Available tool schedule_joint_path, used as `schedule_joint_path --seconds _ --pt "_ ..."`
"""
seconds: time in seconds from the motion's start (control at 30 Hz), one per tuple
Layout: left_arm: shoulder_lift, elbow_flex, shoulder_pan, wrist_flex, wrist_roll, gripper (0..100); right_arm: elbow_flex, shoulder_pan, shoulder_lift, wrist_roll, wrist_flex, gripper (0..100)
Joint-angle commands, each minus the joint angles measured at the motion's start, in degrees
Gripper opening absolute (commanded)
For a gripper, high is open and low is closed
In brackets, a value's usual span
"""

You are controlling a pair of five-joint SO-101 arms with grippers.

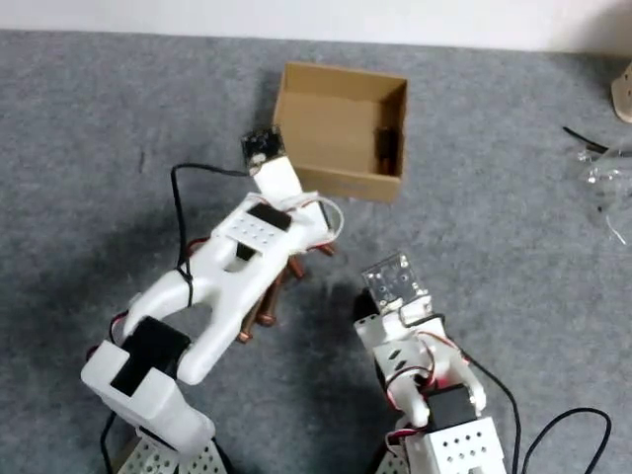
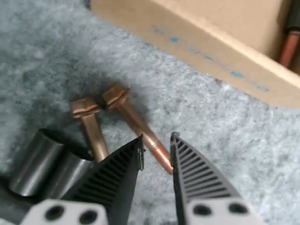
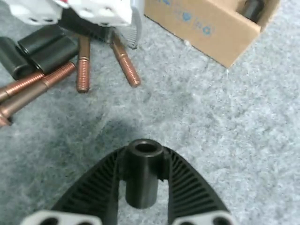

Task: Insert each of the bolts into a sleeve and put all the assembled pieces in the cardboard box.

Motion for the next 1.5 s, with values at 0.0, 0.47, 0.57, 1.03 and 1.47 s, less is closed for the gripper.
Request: schedule_joint_path --seconds 0.0,0.47,0.57,1.03,1.47 --pt "-0.7 -2.2 -1.3 1.3 2.8 10 -0.1 0.7 -0.8 -0.3 -2.1 0.5" --pt "-0.6 -5.2 -3.6 3.3 8.4 10 -0.1 0.7 -0.8 -0.2 -2.1 0.5" --pt "-0.5 -5.8 -3.6 3.6 9.1 10 -0.1 0.7 -0.8 -0.2 -2.1 0.5" --pt "-0.5 -6.0 -1.1 8.4 13.9 10 -0.1 0.7 -0.8 -0.2 -2.1 0.5" --pt "13.9 -19.4 -1.1 15.2 14.1 10 -0.2 0.7 -0.8 -0.2 -2.1 0.5"
